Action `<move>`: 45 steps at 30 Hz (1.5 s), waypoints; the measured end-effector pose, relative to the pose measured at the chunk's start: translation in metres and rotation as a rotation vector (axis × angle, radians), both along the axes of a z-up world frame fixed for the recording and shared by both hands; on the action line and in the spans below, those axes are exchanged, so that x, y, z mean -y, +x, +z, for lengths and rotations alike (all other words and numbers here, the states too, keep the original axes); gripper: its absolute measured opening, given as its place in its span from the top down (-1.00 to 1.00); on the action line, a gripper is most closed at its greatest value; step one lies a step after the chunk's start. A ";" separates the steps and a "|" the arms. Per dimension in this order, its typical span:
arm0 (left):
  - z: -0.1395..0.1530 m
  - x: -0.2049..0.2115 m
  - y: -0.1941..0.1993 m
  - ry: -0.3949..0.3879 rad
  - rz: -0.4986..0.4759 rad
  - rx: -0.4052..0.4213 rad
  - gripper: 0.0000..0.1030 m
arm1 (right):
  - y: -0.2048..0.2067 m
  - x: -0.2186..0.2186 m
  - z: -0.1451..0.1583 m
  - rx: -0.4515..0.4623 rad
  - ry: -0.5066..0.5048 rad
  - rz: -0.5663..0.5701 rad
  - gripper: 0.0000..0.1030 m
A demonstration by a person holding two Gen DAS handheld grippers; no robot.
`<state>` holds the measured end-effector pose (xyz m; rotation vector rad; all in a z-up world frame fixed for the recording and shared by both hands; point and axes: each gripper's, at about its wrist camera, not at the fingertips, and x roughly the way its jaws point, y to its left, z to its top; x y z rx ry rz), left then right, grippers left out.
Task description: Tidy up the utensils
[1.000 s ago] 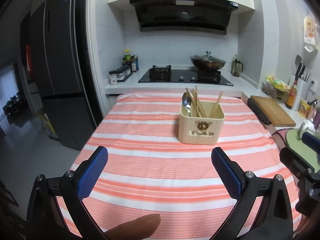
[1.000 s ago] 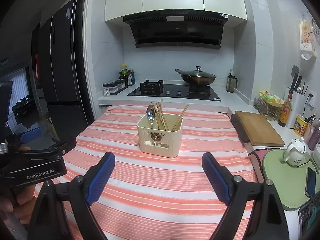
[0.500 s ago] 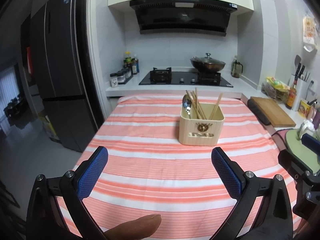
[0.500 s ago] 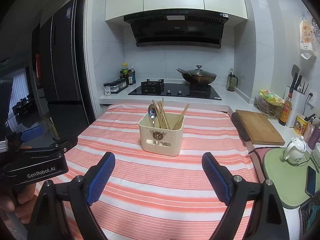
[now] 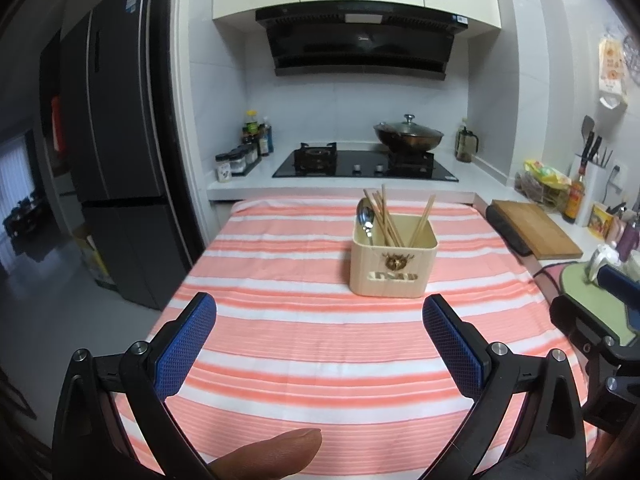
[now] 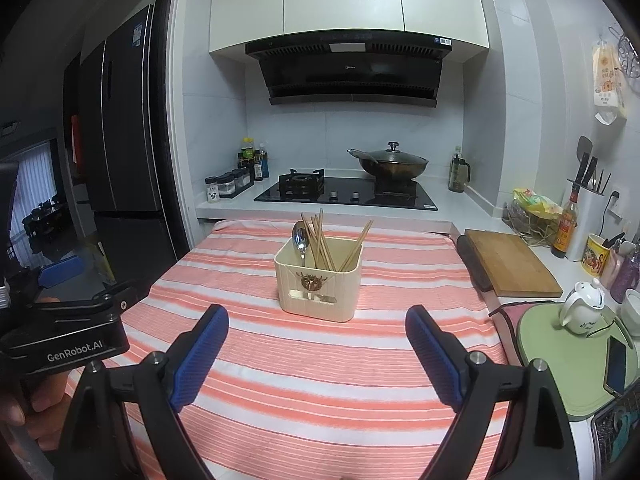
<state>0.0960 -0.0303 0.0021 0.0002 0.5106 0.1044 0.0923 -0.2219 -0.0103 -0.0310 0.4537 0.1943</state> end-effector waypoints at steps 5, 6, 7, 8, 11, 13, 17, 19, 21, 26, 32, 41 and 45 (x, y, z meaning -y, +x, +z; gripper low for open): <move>0.001 0.002 0.000 0.001 -0.001 -0.001 -0.99 | -0.001 0.000 0.001 0.006 -0.003 -0.001 -0.79; 0.001 0.002 0.000 0.001 -0.002 -0.001 -0.99 | -0.001 0.000 0.002 0.006 -0.004 -0.004 -0.79; 0.001 0.002 0.000 0.001 -0.002 -0.001 -0.99 | -0.001 0.000 0.002 0.007 -0.006 -0.006 -0.79; 0.001 0.002 0.000 0.000 -0.003 -0.001 -0.99 | -0.001 0.000 0.002 0.008 -0.009 -0.010 -0.79; -0.001 0.003 0.001 0.003 -0.003 -0.008 -0.99 | 0.000 0.000 0.003 0.010 -0.015 -0.022 -0.79; -0.002 0.004 0.002 0.004 -0.005 -0.013 -0.99 | 0.001 -0.001 0.002 0.007 -0.015 -0.027 -0.79; -0.004 0.006 0.004 0.009 -0.011 -0.017 -0.99 | 0.000 0.000 0.002 0.010 -0.018 -0.038 -0.79; -0.004 0.007 0.005 0.014 -0.016 -0.017 -0.99 | 0.000 0.002 0.002 0.013 -0.018 -0.046 -0.79; -0.005 0.008 0.004 0.017 -0.018 -0.016 -0.99 | 0.000 0.004 0.002 0.013 -0.017 -0.052 -0.79; -0.005 0.011 0.003 0.025 -0.021 -0.015 -0.99 | -0.001 0.004 0.000 0.006 -0.011 -0.052 -0.79; -0.005 0.011 0.002 0.022 -0.021 -0.014 -0.99 | -0.003 0.000 -0.001 0.007 -0.017 -0.049 -0.79; -0.006 0.009 0.001 0.018 -0.011 -0.009 -0.99 | -0.006 -0.004 0.000 0.004 -0.026 -0.050 -0.79; -0.006 0.009 0.001 0.018 -0.006 -0.009 -0.99 | -0.007 -0.006 -0.001 0.003 -0.028 -0.045 -0.79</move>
